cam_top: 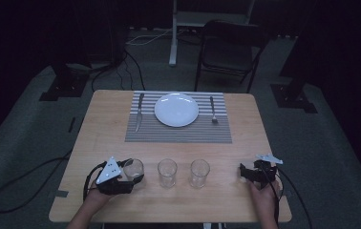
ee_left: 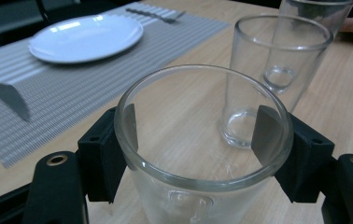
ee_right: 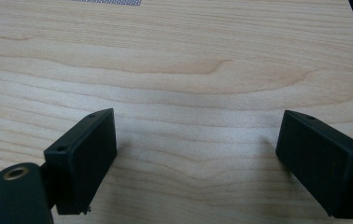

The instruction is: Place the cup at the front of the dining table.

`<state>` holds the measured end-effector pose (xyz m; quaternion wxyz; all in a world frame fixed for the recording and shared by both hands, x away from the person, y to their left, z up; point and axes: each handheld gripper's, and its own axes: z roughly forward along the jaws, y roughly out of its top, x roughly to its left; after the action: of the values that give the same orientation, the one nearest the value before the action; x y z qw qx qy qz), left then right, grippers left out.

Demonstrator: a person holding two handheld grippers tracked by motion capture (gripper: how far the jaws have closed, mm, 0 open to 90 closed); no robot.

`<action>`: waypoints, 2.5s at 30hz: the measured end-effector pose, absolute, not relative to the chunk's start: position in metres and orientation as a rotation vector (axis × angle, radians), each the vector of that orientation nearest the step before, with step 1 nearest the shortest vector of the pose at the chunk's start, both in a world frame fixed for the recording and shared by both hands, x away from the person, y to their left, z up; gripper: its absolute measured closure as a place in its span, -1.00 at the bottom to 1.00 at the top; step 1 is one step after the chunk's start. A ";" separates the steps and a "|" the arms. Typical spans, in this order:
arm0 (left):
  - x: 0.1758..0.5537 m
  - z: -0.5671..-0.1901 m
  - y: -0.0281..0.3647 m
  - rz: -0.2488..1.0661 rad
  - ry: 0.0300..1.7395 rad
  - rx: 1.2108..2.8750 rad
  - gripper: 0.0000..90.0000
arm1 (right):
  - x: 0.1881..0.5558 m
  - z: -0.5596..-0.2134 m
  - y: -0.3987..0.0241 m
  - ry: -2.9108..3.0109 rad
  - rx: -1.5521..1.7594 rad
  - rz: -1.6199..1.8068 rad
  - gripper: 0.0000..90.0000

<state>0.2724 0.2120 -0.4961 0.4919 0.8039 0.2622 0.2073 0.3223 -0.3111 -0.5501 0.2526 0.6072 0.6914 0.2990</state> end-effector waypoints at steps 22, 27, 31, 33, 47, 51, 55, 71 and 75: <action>0.306 -0.486 0.211 0.536 0.795 1.890 -0.35 | 0.322 -0.550 -0.311 1.879 1.651 0.814 -0.73; 0.317 -0.484 0.208 0.563 0.826 1.900 -0.35 | 0.322 -0.550 -0.311 1.880 1.649 0.813 -0.73; 0.327 -0.483 0.206 0.568 0.846 1.903 -0.35 | 0.322 -0.550 -0.311 1.880 1.649 0.813 -0.73; 0.330 -0.482 0.204 0.572 0.853 1.906 -0.35 | 0.322 -0.550 -0.311 1.880 1.648 0.813 -0.73; 0.362 -0.475 0.188 0.600 0.876 1.879 -0.35 | 0.322 -0.550 -0.311 1.880 1.649 0.813 -0.73; 0.371 -0.474 0.182 0.611 0.888 1.881 -0.35 | 0.322 -0.550 -0.311 1.880 1.649 0.813 -0.73; 0.382 -0.471 0.178 0.612 0.901 1.871 -0.35 | 0.322 -0.550 -0.311 1.880 1.649 0.813 -0.73; 0.427 -0.459 0.170 0.649 0.960 1.845 -0.35 | 0.322 -0.550 -0.311 1.881 1.649 0.813 -0.73; 0.434 -0.461 0.169 0.643 0.976 1.832 -0.36 | 0.322 -0.550 -0.311 1.880 1.649 0.813 -0.73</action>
<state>0.4343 0.1685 -0.4612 0.4657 0.7460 0.3977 0.2617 0.3223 -0.3112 -0.5502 0.2531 0.6067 0.6917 0.2991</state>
